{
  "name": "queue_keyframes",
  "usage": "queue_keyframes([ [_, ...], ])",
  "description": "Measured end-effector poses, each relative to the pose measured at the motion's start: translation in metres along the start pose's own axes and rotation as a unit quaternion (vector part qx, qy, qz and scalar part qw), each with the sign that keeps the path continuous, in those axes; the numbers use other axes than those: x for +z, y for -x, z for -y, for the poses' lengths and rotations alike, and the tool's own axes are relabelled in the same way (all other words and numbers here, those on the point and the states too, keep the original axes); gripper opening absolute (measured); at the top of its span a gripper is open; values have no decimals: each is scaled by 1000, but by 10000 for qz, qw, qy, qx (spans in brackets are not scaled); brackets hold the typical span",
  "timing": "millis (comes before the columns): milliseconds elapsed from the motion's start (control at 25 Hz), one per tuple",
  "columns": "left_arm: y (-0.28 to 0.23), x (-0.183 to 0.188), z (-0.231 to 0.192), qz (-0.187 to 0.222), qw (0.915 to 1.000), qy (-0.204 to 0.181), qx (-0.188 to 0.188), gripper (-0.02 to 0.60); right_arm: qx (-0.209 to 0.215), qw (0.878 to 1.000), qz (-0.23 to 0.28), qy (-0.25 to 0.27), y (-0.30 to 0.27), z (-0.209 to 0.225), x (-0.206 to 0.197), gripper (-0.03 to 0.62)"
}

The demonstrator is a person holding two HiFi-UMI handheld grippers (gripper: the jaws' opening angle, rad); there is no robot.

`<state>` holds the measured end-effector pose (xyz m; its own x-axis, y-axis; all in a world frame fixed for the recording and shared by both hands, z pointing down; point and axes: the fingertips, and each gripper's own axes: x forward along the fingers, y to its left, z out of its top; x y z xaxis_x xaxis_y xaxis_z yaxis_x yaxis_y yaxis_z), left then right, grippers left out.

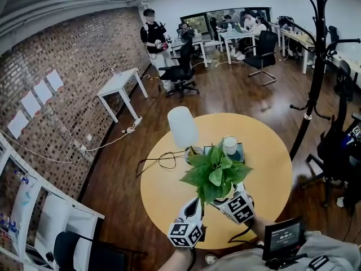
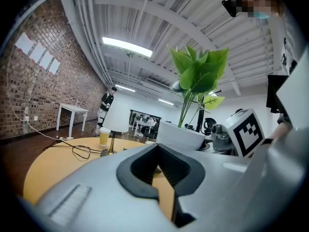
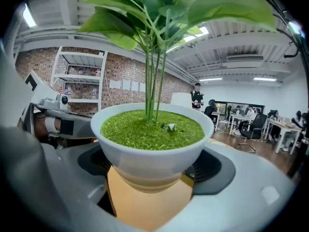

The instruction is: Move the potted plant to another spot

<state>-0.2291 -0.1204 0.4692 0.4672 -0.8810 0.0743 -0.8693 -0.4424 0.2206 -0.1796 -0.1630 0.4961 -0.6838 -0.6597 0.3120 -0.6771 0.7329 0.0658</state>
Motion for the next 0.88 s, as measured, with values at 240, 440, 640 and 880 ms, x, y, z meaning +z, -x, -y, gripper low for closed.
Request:
queue_keyframes([
  [240,26,5,-43,-43,9999,28,-159,0,-124,9999,-22,-70,-33,-41,10,503],
  [440,35,5,-61,-108,9998,43,-159,0,-128,9999,-53,-85,-47,-57,13,503],
  [640,35,4,-81,-162,9996,151,-162,0,-83,9998,-163,-63,-67,-66,15,503],
  [880,19,0,-92,-236,9995,186,-107,0,15,9998,-210,-33,-88,-56,12,502],
])
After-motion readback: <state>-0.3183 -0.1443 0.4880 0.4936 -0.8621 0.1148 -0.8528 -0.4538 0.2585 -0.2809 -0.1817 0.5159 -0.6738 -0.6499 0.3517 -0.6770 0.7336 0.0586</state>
